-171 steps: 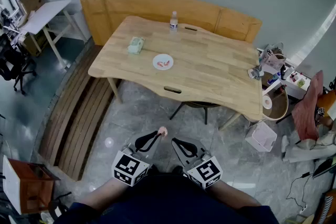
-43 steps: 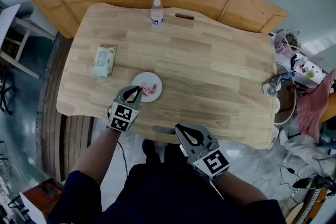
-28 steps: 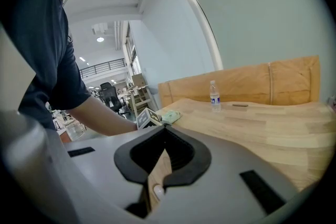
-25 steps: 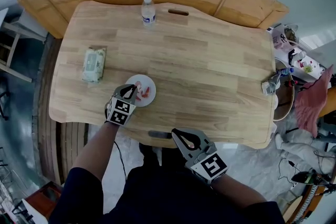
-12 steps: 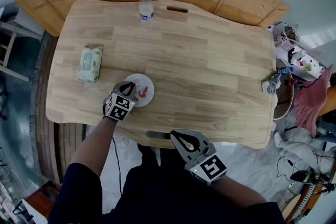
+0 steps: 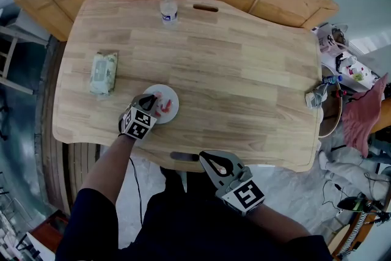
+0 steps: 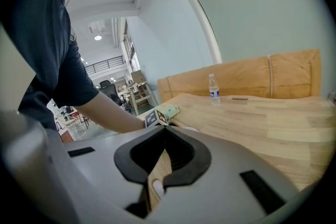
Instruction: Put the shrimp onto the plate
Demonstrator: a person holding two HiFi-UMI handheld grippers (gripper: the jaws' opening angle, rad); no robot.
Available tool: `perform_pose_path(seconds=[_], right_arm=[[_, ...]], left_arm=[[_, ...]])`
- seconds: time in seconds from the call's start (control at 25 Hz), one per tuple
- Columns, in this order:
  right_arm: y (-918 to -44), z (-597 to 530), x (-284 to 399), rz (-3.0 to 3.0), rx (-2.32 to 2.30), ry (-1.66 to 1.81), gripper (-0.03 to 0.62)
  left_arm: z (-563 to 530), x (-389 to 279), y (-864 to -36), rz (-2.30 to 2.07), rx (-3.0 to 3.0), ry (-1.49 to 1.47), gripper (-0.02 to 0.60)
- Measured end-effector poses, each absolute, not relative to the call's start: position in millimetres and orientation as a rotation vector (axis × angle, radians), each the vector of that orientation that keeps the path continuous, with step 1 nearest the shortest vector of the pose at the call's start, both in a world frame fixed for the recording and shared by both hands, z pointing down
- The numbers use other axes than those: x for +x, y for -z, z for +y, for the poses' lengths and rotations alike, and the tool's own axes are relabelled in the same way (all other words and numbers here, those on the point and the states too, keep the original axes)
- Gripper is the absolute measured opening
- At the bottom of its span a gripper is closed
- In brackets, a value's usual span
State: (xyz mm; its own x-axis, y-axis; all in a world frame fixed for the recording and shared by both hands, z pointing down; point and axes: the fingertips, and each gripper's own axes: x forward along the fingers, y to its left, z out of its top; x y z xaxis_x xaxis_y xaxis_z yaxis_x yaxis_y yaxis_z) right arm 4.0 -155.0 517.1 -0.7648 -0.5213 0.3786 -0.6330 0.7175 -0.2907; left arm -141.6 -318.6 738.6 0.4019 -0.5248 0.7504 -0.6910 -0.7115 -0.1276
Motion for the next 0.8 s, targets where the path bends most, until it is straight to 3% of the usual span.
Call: perform_pose_path(seconds=[0.8], right_arm=[[-508.4,-151.2,7.9,-2.643,0.942,-0.574,0.011]], left_arm=[[-317.7,-142.0,-738.2,-1.053,2.421,-1.276,0.051]])
